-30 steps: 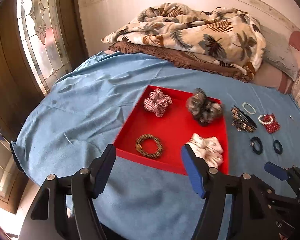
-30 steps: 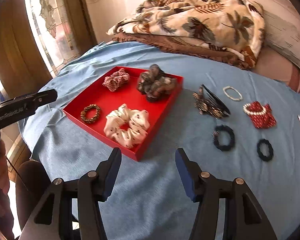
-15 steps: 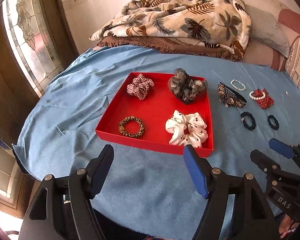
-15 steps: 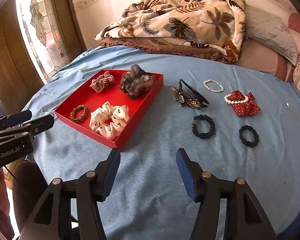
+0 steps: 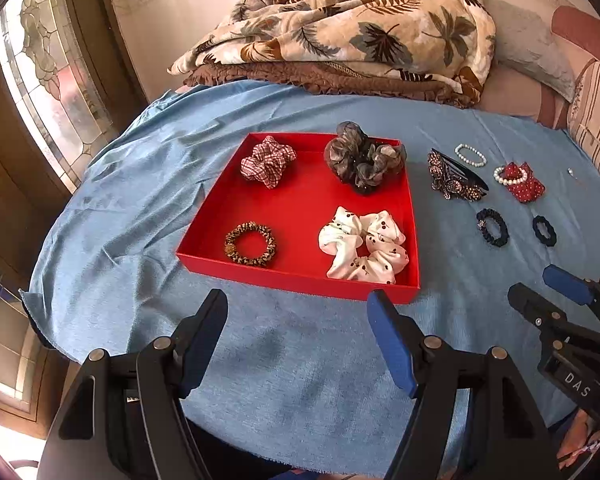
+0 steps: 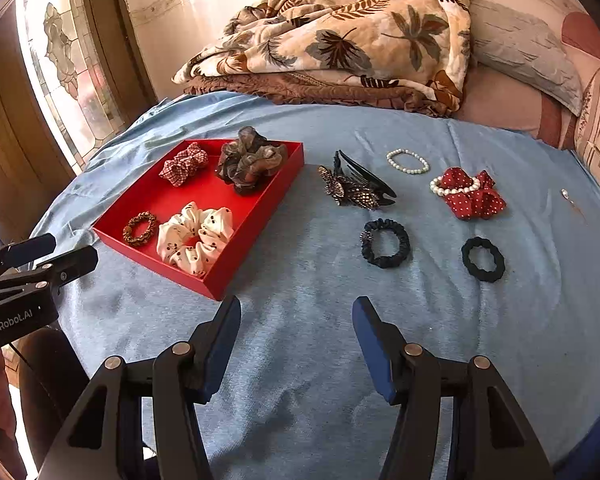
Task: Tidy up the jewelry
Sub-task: 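Lift both open grippers away from the red tray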
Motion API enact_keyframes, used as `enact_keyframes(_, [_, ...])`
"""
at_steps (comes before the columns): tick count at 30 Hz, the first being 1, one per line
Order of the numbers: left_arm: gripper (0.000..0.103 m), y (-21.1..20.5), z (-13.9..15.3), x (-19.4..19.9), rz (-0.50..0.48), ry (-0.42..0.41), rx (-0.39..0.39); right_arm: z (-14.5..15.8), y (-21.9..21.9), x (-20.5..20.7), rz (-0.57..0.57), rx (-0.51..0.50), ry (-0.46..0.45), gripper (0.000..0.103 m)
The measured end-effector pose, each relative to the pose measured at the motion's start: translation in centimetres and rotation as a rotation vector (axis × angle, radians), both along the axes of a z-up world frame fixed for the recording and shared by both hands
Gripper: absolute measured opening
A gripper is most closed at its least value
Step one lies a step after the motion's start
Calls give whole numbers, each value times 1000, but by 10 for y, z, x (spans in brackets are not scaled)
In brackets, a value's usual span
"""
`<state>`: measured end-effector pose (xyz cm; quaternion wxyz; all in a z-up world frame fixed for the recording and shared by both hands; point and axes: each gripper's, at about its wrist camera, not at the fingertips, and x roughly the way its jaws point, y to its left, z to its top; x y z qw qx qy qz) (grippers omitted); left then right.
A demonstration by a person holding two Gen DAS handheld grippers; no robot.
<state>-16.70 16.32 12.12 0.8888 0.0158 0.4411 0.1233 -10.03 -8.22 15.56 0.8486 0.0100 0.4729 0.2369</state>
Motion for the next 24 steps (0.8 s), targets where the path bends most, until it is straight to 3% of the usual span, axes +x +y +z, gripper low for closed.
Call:
enact_keyframes(17, [72,-16,-9,14,-36,39,8,-12,-40,15,-98,-12,7,64])
enact_keyframes(24, [72,-24,7,39,-82,3,-72,-19,-74,33,-169,-45,6,66])
